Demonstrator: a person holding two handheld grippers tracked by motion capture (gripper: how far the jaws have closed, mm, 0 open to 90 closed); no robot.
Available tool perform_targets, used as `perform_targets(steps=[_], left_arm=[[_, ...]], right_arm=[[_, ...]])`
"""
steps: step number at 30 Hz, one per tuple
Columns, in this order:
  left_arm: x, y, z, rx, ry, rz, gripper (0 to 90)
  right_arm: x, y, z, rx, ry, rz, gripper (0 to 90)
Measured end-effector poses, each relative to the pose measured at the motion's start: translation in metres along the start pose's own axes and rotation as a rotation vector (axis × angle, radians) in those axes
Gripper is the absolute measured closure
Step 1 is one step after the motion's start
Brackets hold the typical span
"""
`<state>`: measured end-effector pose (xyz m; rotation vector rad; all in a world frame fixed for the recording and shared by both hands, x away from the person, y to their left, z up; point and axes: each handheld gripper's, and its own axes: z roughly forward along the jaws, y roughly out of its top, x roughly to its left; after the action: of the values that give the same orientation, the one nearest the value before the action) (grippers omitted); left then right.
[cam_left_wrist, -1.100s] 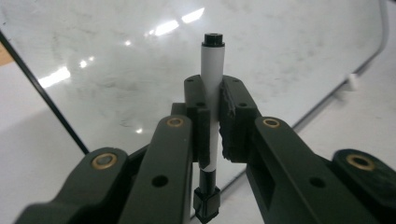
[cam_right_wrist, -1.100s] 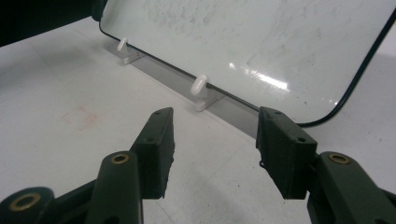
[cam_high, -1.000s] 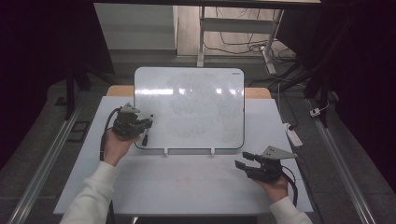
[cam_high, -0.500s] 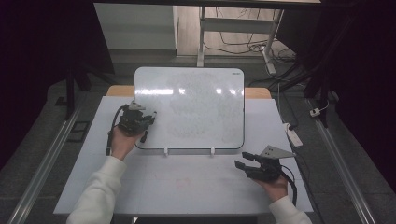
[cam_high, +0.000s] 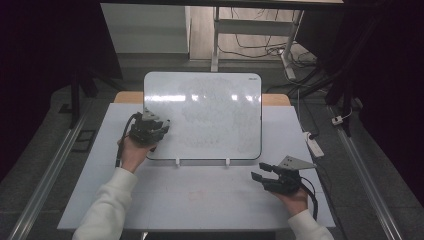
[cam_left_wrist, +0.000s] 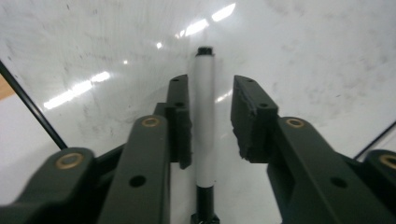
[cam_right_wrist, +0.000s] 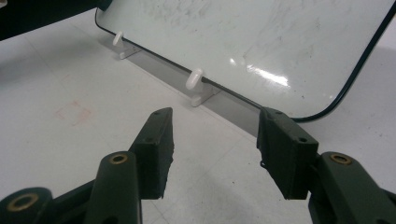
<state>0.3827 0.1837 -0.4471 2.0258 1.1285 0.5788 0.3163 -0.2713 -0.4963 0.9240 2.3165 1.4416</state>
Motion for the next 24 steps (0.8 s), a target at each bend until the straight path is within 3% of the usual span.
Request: perform_targets(steps=[5,8,15,21,24], left_arm=[[-0.007,-0.003,-0.018,-0.062,-0.036,0.012,51.5],[-0.01,-0.008,-0.028,-0.089,-0.091,0.006,45.0],[-0.015,-0.031,-0.05,-0.083,-0.131,0.006,31.7],[-0.02,-0.058,-0.064,-0.081,-0.172,-0.02,27.5],[-0.024,-0.072,-0.068,-0.072,-0.19,-0.031,25.2]], right_arm=[[-0.002,0.0,-0.001,-0.005,-0.007,-0.01,44.3],[-0.002,0.0,-0.002,-0.004,-0.019,-0.033,42.7],[-0.002,0.0,-0.003,-0.004,-0.042,-0.073,38.6],[-0.007,-0.001,-0.005,-0.007,-0.062,-0.073,36.4],[-0.008,-0.002,-0.006,-0.004,-0.081,-0.098,35.9]])
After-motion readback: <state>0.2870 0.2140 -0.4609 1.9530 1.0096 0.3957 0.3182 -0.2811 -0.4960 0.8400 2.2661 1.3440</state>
